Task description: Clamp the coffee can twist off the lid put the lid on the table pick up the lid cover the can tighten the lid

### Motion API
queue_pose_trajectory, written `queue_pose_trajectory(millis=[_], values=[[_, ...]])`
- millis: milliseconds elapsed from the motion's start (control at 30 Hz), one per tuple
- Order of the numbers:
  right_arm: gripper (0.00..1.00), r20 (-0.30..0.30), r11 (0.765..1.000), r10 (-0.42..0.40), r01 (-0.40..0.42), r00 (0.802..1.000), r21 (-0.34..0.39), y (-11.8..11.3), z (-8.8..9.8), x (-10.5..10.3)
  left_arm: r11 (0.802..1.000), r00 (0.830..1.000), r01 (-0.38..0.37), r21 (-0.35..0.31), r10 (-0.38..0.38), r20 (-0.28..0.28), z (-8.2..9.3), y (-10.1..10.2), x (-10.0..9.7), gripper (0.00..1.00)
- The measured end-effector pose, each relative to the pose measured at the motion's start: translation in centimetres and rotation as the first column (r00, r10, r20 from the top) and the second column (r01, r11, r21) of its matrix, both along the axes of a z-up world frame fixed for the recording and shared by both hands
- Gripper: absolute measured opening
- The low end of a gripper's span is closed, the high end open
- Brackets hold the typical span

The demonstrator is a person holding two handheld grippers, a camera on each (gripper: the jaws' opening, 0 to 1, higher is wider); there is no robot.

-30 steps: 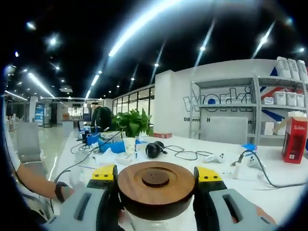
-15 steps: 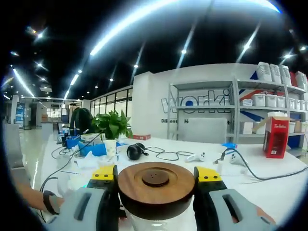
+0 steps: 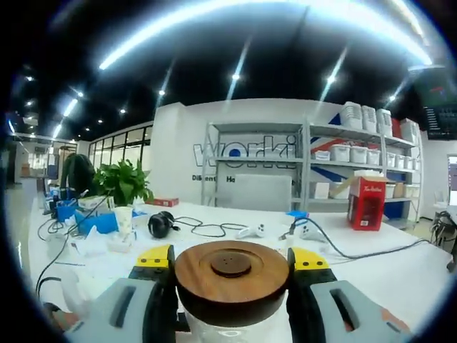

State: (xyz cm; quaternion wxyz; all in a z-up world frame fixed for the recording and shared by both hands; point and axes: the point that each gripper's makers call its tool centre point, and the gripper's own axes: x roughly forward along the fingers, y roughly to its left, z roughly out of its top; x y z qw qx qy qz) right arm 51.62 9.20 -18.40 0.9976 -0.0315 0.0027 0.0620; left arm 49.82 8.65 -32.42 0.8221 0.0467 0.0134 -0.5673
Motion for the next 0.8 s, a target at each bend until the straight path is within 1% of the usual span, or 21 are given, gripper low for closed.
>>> queue_pose_trajectory(millis=[267,367,667,733,800], values=[[0.57,-0.008,0.998,-0.061,0.061,0.998,0.004,-0.37,-0.05,0.02,1.000,1.000,-0.001,0.000,0.001,0.000,0.00,-0.05,0.00,0.43],[0.57,-0.011,0.998,-0.065,0.065,0.998,0.006,-0.47,-0.06,0.03,1.000,1.000,0.000,0.000,0.000,-0.001,0.00,-0.07,-0.03,0.43],[0.57,0.016,1.000,-0.029,0.029,0.999,0.003,-0.39,0.12,-0.05,1.000,1.000,0.002,0.000,-0.002,0.000,0.01,-0.10,-0.07,0.43],[0.57,0.031,1.000,-0.007,0.007,0.999,-0.012,-0.12,0.37,-0.13,1.000,1.000,0.003,-0.001,-0.003,-0.001,0.01,-0.10,-0.08,0.43],[0.58,0.042,1.000,0.008,-0.008,0.999,-0.011,-0.12,0.64,-0.25,1.000,1.000,0.004,-0.001,-0.004,0.000,0.00,-0.09,-0.03,0.43]])
